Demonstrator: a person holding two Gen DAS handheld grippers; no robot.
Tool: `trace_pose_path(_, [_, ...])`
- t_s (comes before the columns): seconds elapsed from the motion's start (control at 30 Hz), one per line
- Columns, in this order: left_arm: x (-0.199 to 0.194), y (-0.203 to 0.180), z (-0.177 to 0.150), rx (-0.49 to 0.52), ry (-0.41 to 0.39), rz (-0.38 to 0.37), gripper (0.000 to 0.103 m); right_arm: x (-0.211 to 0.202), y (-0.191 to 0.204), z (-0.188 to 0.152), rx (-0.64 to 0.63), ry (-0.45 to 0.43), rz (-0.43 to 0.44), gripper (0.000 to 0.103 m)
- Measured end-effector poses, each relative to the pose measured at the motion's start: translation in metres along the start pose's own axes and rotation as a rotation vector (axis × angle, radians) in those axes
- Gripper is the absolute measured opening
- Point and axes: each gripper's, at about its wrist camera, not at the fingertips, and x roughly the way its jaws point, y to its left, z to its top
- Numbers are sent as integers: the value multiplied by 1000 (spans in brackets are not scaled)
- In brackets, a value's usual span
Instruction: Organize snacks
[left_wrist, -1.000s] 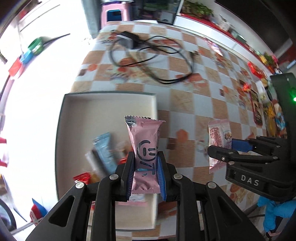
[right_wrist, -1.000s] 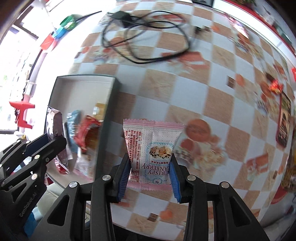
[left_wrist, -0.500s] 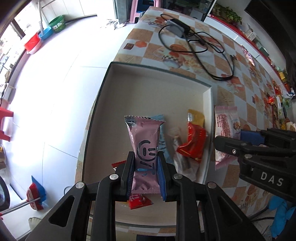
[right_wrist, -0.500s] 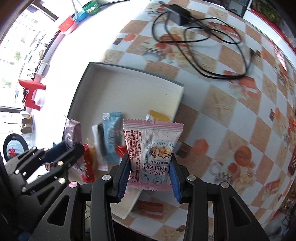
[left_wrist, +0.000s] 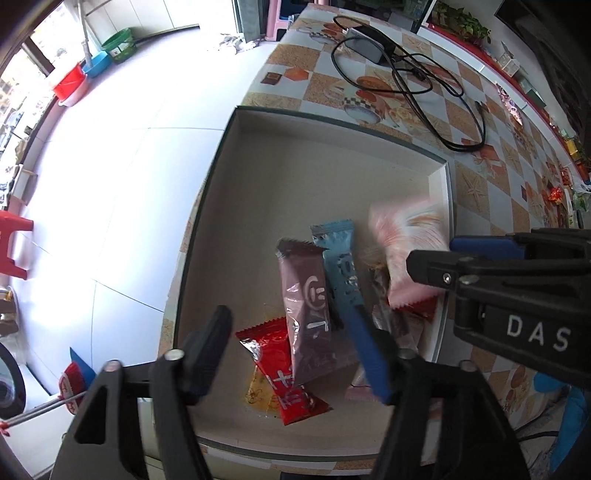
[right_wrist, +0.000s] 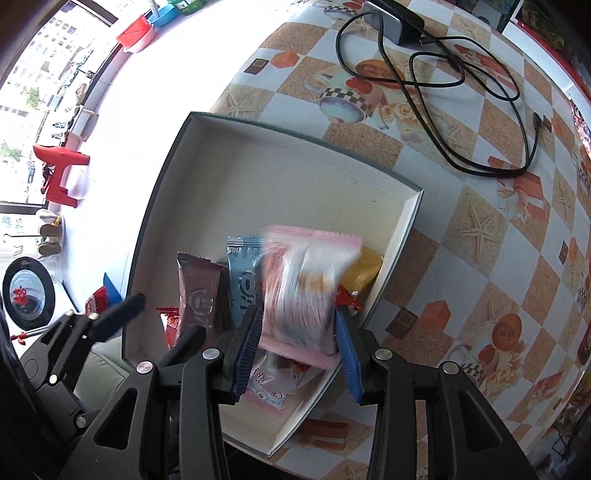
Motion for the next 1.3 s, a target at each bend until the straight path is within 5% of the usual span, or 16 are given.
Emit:
trace_pose_path(0.17, [3,3,-1,-15,33,43,82,-1,6,-5,-22,4,-29,48])
trace_pose_path(0.23, [5,5,-3,-21,36,71,85,-4,9,-9,-28,-12,-39,80])
trace_pose_path(0.4, [5,7,-4,-21,43,97,86,-7,9,-14,-47,-22,-76,85])
trace_pose_path(0.5, [6,7,-5,-14,55,127,86,-7,6,-17,-42,-29,-90,103])
trace_pose_path(1.3, [-5,-5,-21,35,49,96,86,-30,10,-29,-120,-83,-175,103])
